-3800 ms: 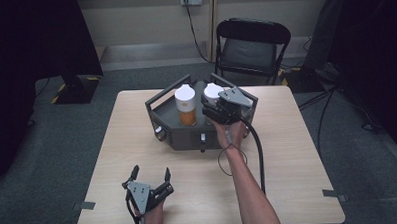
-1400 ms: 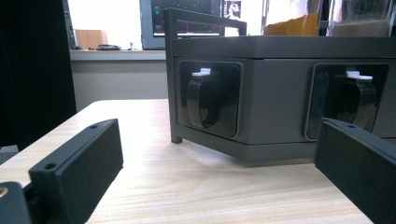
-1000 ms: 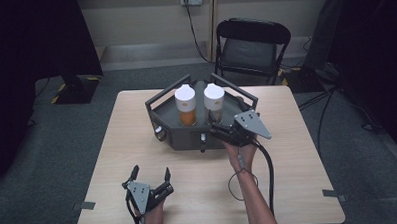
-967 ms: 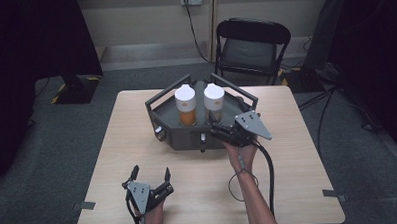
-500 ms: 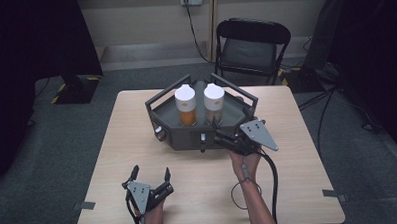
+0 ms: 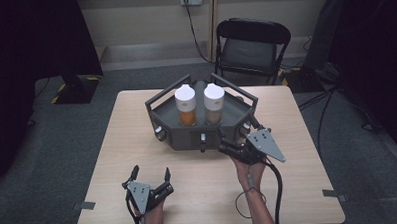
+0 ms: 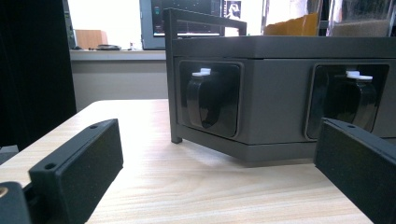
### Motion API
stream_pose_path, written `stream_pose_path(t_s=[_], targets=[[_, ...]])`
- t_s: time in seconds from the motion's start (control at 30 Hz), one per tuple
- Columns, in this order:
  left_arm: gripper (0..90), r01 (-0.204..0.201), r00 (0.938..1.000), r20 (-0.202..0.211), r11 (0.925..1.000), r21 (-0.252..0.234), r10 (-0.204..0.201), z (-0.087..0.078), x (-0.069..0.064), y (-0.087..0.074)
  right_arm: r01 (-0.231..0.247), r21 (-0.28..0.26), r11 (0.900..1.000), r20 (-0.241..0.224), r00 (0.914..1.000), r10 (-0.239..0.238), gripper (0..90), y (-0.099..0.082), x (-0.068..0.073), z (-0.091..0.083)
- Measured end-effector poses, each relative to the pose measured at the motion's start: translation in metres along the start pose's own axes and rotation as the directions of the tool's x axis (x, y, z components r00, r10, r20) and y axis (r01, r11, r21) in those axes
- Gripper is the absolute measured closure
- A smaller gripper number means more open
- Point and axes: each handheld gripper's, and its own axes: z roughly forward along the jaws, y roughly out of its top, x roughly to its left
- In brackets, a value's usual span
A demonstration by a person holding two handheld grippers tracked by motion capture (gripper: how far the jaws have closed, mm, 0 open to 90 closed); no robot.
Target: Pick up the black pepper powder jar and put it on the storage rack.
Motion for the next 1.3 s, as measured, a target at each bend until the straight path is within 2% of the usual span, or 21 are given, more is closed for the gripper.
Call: stream_pose_path(t_s=[0.37,0.43,0.83,1.07,1.3], targets=[[0.8,0.000,1.0000,0.000,1.0000,0.000,0.000,0.000,0.000,0.000,-0.006,-0.003,1.0000,0.019,0.9998,0.006,1.6,-0.011,0.002,-0.018],[0.8,0.000,1.0000,0.000,1.0000,0.000,0.000,0.000,0.000,0.000,0.010,-0.007,0.9999,0.027,0.9996,-0.010,1.6,-0.013,0.004,-0.021],[0.7,0.000,1.0000,0.000,1.0000,0.000,0.000,0.000,0.000,0.000,0.030,-0.004,0.9995,0.046,0.9985,-0.030,1.6,-0.027,0.012,-0.040],[0.8,0.000,1.0000,0.000,1.0000,0.000,0.000,0.000,0.000,0.000,0.025,0.001,0.9997,0.064,0.9976,-0.025,1.6,-0.036,0.012,-0.050],[0.8,0.000,1.0000,0.000,1.0000,0.000,0.000,0.000,0.000,0.000,0.048,-0.007,0.9988,0.073,0.9962,-0.047,1.6,-0.047,0.009,-0.060]])
